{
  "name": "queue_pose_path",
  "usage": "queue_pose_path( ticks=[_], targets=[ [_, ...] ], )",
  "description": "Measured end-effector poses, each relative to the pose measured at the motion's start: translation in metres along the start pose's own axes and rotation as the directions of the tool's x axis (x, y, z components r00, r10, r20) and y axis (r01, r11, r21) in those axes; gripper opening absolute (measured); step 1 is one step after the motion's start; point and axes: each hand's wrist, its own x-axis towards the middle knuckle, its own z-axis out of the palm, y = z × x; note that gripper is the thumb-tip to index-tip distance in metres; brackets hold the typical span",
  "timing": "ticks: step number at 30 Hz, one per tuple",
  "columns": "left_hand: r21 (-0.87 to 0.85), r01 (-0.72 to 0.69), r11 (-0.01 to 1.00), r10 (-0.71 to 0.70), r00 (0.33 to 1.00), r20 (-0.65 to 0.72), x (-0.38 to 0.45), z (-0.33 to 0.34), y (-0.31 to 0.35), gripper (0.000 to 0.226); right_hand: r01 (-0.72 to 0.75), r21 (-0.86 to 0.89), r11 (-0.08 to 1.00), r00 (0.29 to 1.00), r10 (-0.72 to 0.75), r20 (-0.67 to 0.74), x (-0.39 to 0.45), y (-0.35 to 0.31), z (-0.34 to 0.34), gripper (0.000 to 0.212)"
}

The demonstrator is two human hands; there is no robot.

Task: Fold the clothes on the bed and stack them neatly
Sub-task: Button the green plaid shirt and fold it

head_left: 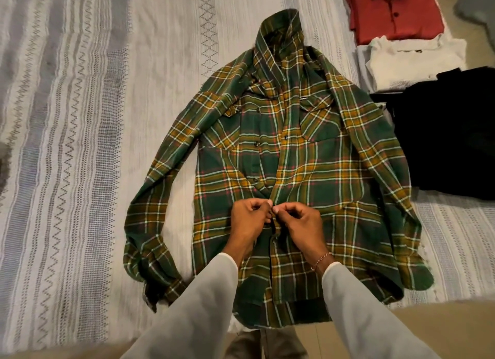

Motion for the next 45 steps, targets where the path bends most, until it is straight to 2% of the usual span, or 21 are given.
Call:
queue_pose_path(
  ticks=[6,8,10,11,13,16,19,22,25,28,30,33,35,39,45],
  targets=[
    [0.065,-0.045,0.997,0.045,0.999,-0.004,-0.004,0.001,-0.002,0.008,-0.123,0.114,0.986,0.984,0.107,0.139,0.002,-0.004,-0.011,0.01],
    [0.151,-0.114,0.982,0.119,0.993,-0.02,-0.007,0.001,-0.001,0.016,-0.142,0.067,0.988,0.976,0.128,0.176,0.005,-0.005,-0.015,0.011],
    [0.32,-0.155,0.935,0.199,0.974,-0.108,-0.008,-0.002,0.002,0.034,-0.121,-0.076,0.99,0.976,0.133,0.174,0.006,-0.009,-0.017,0.015],
    [0.412,-0.168,0.895,0.245,0.959,-0.142,-0.007,-0.004,0.007,0.035,-0.085,-0.183,0.979,0.983,0.112,0.143,0.008,-0.012,-0.016,0.022],
    [0.564,-0.238,0.791,0.363,0.924,-0.118,-0.005,-0.005,0.02,0.023,0.019,-0.375,0.927,1.0,-0.018,0.006,0.009,-0.021,-0.014,0.034],
    [0.681,-0.324,0.657,0.477,0.878,-0.044,0.005,-0.001,0.044,0.019,0.159,-0.43,0.889,0.953,-0.252,-0.169,0.015,-0.041,-0.007,0.023],
    [0.767,-0.196,0.611,0.419,0.902,-0.103,0.023,0.0,0.064,0.026,0.208,-0.414,0.886,0.944,-0.294,-0.153,0.037,-0.06,0.007,0.013],
    [0.779,-0.01,0.627,0.237,0.955,-0.178,0.031,0.0,0.069,0.026,0.1,-0.433,0.896,0.973,-0.179,-0.148,0.057,-0.062,0.016,0.022],
    [0.792,0.027,0.61,0.204,0.96,-0.19,0.029,0.004,0.073,0.022,0.008,-0.439,0.898,0.977,-0.1,-0.186,0.061,-0.064,0.015,0.024],
    [0.769,0.042,0.638,0.194,0.957,-0.214,0.031,0.004,0.078,0.02,-0.032,-0.425,0.904,0.981,-0.052,-0.185,0.059,-0.07,0.012,0.022],
    [0.683,0.016,0.73,0.19,0.956,-0.225,0.034,0.004,0.075,0.018,-0.038,-0.431,0.902,0.981,-0.049,-0.189,0.057,-0.07,0.01,0.021],
    [0.445,-0.075,0.893,0.178,0.964,-0.197,0.036,0.009,0.072,0.016,-0.02,-0.393,0.919,0.973,-0.072,-0.219,0.059,-0.068,0.005,0.01],
    [0.268,-0.074,0.961,0.119,0.981,-0.155,0.037,0.012,0.074,0.016,0.017,-0.302,0.953,0.972,-0.086,-0.219,0.06,-0.066,0.001,0.009],
    [0.062,-0.047,0.997,0.051,0.997,-0.057,0.042,0.019,0.08,0.013,0.14,-0.186,0.973,0.958,-0.18,-0.221,0.055,-0.065,-0.005,0.005],
    [0.065,-0.056,0.996,0.058,0.998,-0.033,0.046,0.025,0.079,0.014,0.239,-0.216,0.947,0.932,-0.286,-0.221,0.057,-0.057,-0.001,0.01]
  ],
)
